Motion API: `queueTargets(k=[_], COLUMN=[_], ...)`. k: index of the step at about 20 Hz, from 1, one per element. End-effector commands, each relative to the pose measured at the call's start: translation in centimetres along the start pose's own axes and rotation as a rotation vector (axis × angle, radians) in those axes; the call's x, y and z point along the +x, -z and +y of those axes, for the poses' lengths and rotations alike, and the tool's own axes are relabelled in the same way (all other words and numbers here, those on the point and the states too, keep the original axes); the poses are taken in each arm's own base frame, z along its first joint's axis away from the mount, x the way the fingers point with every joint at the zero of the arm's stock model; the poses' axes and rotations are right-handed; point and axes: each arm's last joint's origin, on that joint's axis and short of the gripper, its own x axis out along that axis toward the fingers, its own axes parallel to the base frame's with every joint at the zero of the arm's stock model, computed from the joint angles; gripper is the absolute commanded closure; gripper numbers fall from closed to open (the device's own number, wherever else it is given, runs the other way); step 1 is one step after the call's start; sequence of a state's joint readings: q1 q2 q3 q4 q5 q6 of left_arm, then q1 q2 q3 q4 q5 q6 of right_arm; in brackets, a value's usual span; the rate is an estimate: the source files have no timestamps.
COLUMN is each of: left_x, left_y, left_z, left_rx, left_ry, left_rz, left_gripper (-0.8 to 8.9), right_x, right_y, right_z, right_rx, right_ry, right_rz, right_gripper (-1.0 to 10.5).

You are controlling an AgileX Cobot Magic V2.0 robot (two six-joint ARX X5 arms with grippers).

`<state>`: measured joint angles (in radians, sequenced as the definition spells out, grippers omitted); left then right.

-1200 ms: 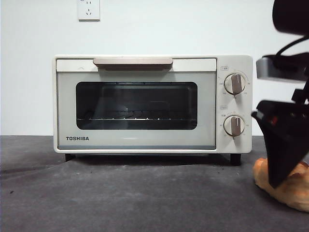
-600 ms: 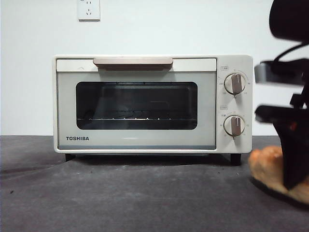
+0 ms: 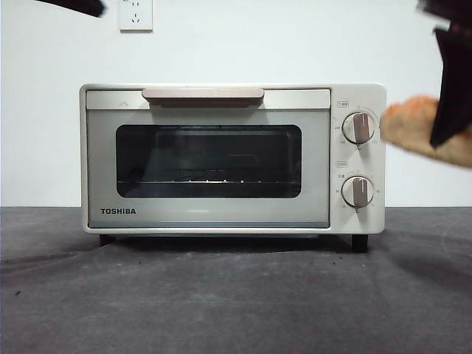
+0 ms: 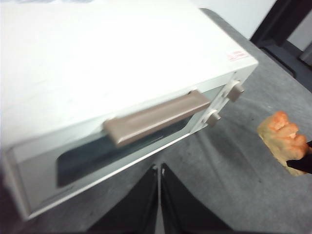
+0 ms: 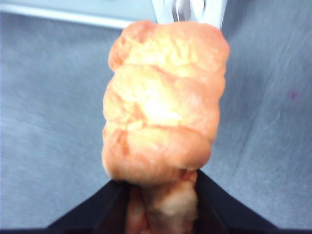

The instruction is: The left arm flap open the oven, the right arm pick bread and place it into oven, the left arm flap close the oven

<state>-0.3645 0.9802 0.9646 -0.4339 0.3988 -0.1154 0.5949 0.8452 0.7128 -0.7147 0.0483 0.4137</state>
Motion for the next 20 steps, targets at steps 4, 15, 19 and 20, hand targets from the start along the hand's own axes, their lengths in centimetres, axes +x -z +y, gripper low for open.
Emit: queueTargets(k=[4, 15, 19, 20], left_x=[4.8, 10.8, 11.9, 12.1], left_y=[-2.1, -1.3, -0.8, -0.6], left_z=[-0.2, -0.2, 0.1, 0.2], left_rx=[0.05, 0.142, 0.162, 0.159], left_ry=[-0.009, -0.036, -0.059, -0.06], left_rz=[-0.007, 0.038, 0.069, 0.081], left_gripper=[7.95, 7.96, 7.96, 7.96], right_x=[-2.6, -3.5, -3.5, -3.5], right_y=[-1.3, -1.5, -1.5, -1.6], right_z=[0.6, 0.6, 0.6, 0.6], right_rx=[-0.035, -0.062, -0.062, -0.062], right_ry=[-0.036, -0.043, -0.042, -0.042], right_rz=[-0.077, -0.104, -0.104, -0.105], right_gripper=[8.0, 8.0, 8.0, 8.0])
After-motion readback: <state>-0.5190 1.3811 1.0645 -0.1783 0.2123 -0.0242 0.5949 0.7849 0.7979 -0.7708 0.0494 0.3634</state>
